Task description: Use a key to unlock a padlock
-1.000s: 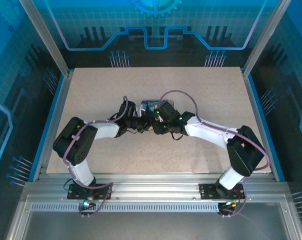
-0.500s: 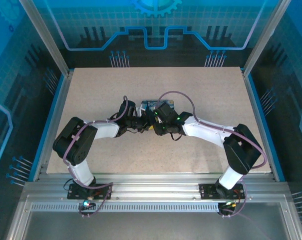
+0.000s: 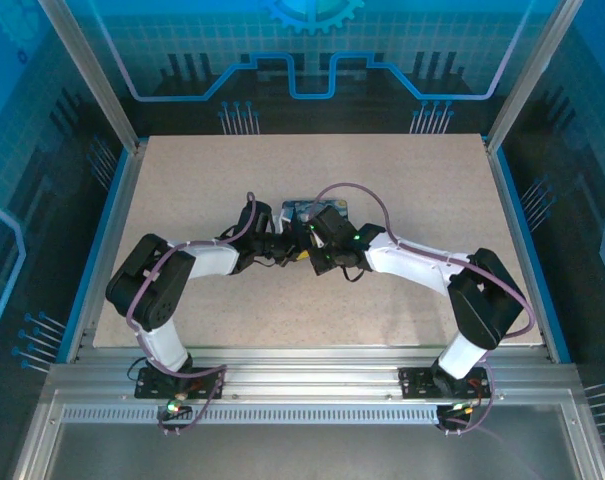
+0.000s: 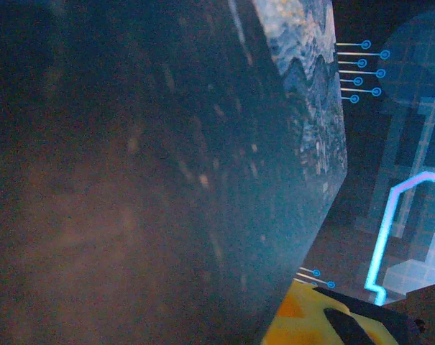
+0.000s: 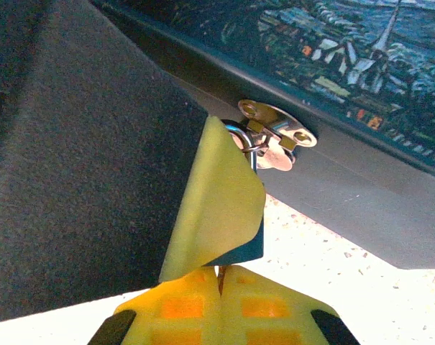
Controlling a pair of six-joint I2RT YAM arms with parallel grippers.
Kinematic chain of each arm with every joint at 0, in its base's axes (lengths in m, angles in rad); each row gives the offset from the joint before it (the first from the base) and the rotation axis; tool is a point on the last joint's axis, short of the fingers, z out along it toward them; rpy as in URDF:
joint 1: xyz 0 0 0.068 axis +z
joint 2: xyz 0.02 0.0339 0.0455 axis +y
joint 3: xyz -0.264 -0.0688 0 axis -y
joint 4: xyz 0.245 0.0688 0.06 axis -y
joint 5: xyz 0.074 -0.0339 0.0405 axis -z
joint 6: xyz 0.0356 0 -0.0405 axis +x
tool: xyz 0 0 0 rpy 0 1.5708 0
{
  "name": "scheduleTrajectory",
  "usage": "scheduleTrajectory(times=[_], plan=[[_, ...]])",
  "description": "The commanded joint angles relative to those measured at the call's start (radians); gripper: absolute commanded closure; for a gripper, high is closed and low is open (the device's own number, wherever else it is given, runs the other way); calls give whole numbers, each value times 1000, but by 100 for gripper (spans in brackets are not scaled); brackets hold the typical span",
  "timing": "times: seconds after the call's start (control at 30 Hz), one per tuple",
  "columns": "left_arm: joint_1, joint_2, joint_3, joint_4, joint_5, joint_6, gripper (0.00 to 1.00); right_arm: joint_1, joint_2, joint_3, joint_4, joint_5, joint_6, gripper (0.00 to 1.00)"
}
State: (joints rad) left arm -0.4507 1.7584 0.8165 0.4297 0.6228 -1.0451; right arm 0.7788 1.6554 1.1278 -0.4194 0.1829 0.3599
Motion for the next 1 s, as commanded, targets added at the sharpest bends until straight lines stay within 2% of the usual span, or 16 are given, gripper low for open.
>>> scheduleTrajectory(times=[0.0,0.07,0.1,0.23,0.5,0.63,0.97], plan=[[-5,-30,5,33,42,3,90,10,9,-7,22,-24,-10,100],[-4,-31,-6,28,28,3,74,10,15,-23,45,-36,-15,100],[-3,-32,-13,29,21,4,71,10,19,-35,61,-42,-24,100],[8,-30,-48,43,5,-9,66,9,38,-66,98,-59,-52,100],[35,-68,-117,62,-18,-19,59,-8,60,-86,114,-98,-105,100],[49,-102,-144,47,-23,-10,59,-16,61,-85,103,-104,-132,100],[119,-227,-154,-95,-53,71,55,-25,59,-65,36,-97,-212,100]])
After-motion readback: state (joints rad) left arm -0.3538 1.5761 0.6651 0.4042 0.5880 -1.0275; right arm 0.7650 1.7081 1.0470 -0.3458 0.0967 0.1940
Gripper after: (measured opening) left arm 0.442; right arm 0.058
